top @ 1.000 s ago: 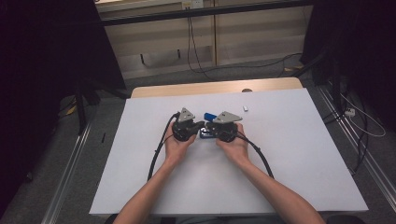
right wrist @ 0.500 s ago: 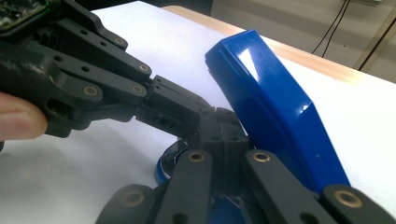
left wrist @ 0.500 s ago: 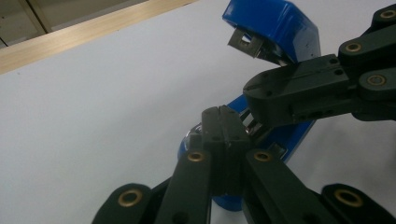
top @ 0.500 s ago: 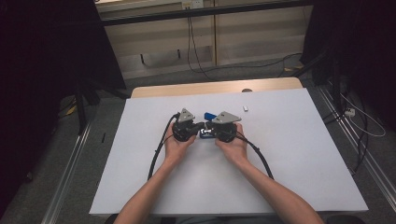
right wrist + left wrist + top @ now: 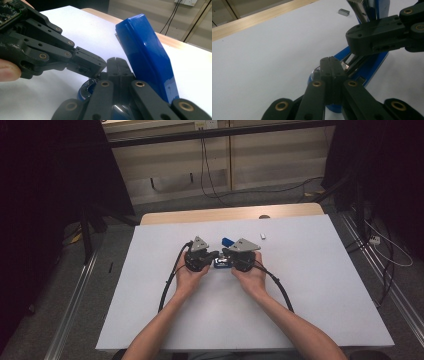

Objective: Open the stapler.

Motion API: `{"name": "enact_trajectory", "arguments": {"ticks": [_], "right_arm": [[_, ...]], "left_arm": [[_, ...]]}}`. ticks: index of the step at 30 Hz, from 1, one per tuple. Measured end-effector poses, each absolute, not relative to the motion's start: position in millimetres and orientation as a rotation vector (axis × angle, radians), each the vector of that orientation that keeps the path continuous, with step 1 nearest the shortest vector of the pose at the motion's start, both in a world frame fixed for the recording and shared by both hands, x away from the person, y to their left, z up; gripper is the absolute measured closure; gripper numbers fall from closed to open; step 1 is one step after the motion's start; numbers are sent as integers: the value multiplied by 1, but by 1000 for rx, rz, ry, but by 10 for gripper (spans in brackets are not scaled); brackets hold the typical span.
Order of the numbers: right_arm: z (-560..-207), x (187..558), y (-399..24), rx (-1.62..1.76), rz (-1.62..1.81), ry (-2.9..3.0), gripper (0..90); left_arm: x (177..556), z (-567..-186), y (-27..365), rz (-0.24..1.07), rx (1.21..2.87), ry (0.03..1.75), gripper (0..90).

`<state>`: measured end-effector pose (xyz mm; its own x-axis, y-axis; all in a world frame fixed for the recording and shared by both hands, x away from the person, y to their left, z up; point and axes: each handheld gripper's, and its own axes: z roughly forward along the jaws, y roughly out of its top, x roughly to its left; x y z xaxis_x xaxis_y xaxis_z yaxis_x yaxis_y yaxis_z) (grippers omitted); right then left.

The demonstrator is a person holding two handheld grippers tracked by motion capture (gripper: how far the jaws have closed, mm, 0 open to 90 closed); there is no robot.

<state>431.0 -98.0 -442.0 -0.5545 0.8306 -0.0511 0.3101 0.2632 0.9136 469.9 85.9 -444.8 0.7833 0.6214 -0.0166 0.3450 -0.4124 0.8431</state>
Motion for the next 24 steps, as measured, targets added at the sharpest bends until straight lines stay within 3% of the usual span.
{"name": "enact_trajectory", "arguments": {"ticks": [24], "right_arm": [[-432,430,-111,1061,1274,1977,900]], "left_arm": [[470,-445,86,387,2040,713,900]]}}
